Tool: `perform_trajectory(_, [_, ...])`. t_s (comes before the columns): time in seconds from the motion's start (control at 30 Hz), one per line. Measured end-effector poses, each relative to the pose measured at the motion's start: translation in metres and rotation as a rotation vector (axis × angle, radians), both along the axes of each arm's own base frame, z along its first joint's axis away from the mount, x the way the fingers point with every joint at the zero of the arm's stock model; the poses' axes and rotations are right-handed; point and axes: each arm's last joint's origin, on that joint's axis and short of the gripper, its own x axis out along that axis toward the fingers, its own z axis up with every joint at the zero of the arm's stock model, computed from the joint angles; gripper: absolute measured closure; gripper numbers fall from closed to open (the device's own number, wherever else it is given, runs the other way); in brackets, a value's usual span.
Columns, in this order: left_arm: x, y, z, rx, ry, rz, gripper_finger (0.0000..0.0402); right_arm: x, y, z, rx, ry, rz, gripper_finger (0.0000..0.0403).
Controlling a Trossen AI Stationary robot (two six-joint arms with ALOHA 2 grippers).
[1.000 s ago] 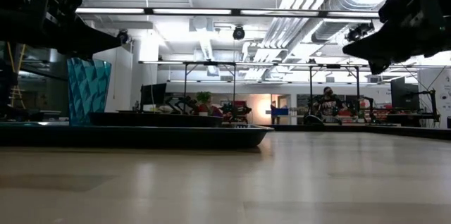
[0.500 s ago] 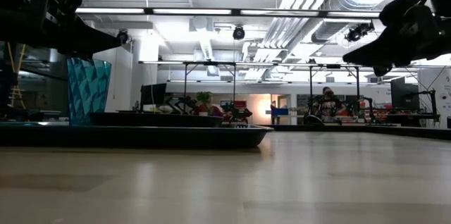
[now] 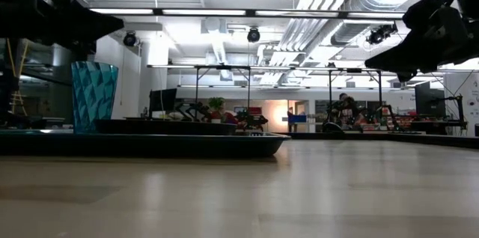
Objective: Pick and place plate/cup/fork/spoon on tray
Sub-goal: Return to Home Position
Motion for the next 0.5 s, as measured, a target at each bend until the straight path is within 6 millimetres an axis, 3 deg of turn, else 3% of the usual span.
perform_trajectory(0.5, [0.0, 0.0, -0.003, 0.001, 0.02, -0.002, 0.0401, -0.013, 0.001, 0.022, 0.0, -0.258, 0.007, 0.0402])
